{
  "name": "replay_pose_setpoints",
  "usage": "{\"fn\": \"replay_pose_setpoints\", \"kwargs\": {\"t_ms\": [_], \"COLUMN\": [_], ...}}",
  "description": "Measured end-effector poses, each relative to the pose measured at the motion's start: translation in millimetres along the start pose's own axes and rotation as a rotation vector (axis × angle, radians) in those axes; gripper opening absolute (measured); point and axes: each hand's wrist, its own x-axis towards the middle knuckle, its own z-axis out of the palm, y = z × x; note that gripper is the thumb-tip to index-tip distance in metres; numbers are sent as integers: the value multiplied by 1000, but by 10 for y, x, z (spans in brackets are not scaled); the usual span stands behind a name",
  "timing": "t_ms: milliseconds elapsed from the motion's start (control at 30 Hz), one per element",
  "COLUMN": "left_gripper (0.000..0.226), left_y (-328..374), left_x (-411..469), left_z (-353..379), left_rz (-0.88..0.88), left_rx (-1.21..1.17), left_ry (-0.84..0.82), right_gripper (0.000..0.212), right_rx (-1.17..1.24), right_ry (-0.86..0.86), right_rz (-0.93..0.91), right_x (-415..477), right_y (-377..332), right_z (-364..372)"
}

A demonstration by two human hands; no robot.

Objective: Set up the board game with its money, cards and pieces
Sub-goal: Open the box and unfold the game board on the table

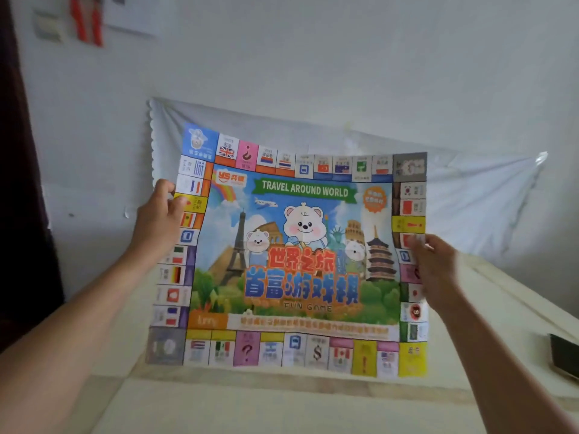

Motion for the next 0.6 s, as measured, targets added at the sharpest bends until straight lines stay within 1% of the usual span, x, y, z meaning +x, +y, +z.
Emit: {"fn": "replay_pose_setpoints", "kwargs": {"t_ms": [100,167,300,433,533,567,600], "left_gripper": [18,11,9,9,14,16,20], "left_y": [-159,-361,-858,-1185,-1234,-1225,-1214], "left_x": [-16,-136,-577,-1008,-1198,-1226,-1241], "left_z": [147,299,589,744,782,787,790], "left_rz": [-59,-78,-167,-235,-267,-272,-241], "left_rx": [107,177,282,370,445,479,506], "left_ry": [-73,-141,-278,-399,-446,-453,-446], "right_gripper": [14,16,22,24,20,15,4], "right_rx": [-103,-172,-321,-453,-554,-602,-687], "right_ry": [-31,-44,-107,-159,-181,-178,-186], "right_rz": [80,151,313,411,486,503,495], "right_x": [22,-15,-191,-456,-581,-607,-638], "right_y": [122,345,918,1334,1495,1515,1496], "right_z": [19,20,8,-3,-17,-5,14]}}
